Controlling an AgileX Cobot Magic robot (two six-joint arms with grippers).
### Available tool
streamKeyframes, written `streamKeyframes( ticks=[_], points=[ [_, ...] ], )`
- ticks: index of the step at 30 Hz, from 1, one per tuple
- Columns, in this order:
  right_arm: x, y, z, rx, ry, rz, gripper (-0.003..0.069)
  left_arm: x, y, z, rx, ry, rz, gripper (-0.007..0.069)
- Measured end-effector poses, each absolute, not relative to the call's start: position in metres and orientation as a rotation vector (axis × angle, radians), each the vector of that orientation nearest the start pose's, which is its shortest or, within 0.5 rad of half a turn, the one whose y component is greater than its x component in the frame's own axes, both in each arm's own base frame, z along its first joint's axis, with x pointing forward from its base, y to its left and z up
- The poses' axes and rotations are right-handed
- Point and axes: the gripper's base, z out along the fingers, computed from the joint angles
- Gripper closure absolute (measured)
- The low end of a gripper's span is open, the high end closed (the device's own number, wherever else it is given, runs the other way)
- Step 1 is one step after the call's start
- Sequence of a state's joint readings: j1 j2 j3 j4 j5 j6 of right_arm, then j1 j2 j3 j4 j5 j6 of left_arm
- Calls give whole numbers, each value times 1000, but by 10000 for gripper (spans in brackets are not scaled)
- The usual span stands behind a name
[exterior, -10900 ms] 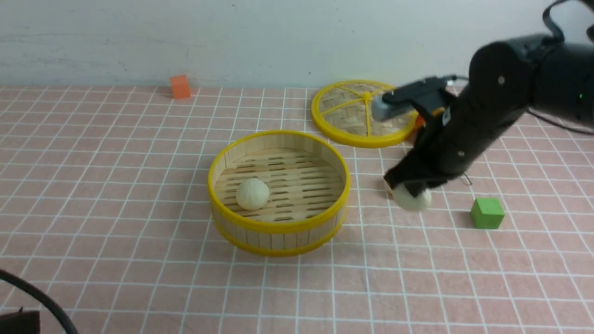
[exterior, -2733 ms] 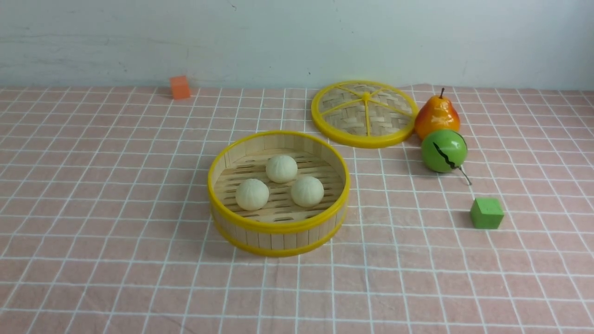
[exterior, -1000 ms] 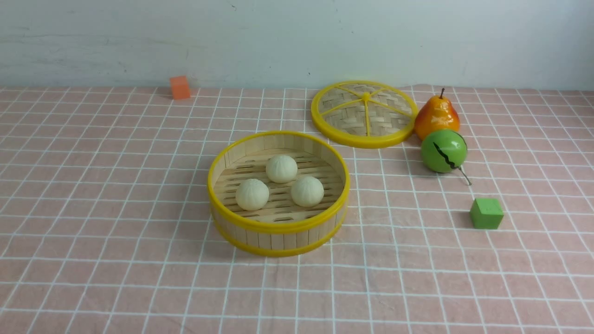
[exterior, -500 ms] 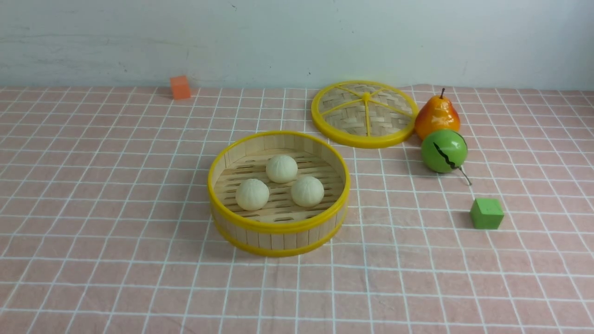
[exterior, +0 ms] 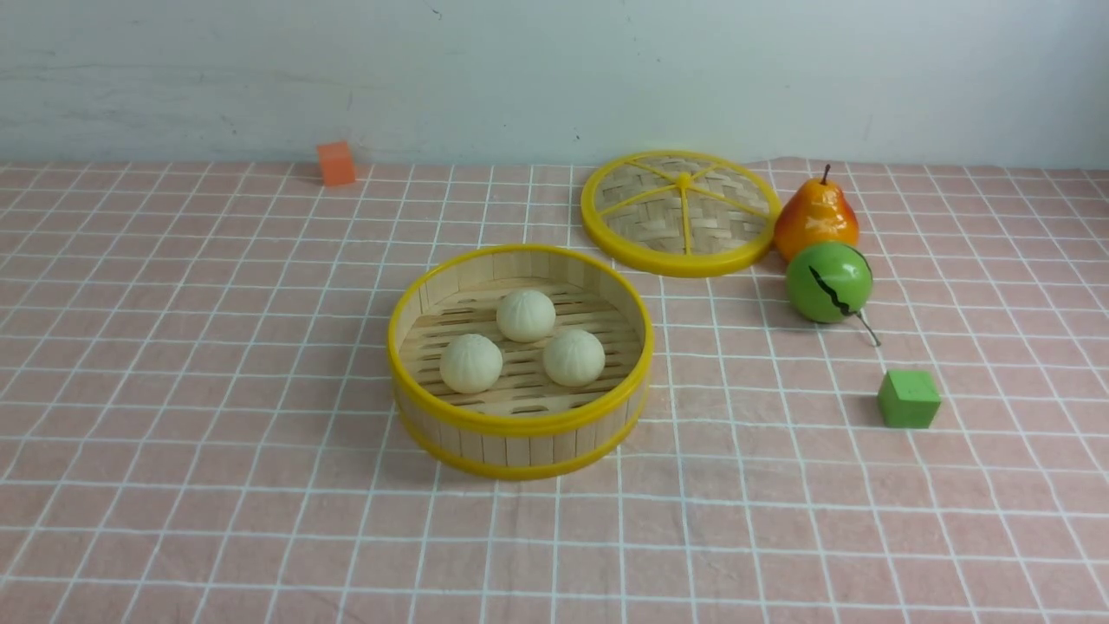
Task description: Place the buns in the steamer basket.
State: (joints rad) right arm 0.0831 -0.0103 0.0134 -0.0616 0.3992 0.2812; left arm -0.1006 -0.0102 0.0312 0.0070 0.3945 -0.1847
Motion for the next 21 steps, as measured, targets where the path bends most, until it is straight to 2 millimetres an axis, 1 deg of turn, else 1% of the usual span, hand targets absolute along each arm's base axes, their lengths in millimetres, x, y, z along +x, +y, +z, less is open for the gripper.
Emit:
streamKeyframes(
  ticks=[21],
  points=[
    [52, 2, 173, 150, 1883, 188, 522, 52, -5, 168, -76, 1902, -187, 638]
  ],
)
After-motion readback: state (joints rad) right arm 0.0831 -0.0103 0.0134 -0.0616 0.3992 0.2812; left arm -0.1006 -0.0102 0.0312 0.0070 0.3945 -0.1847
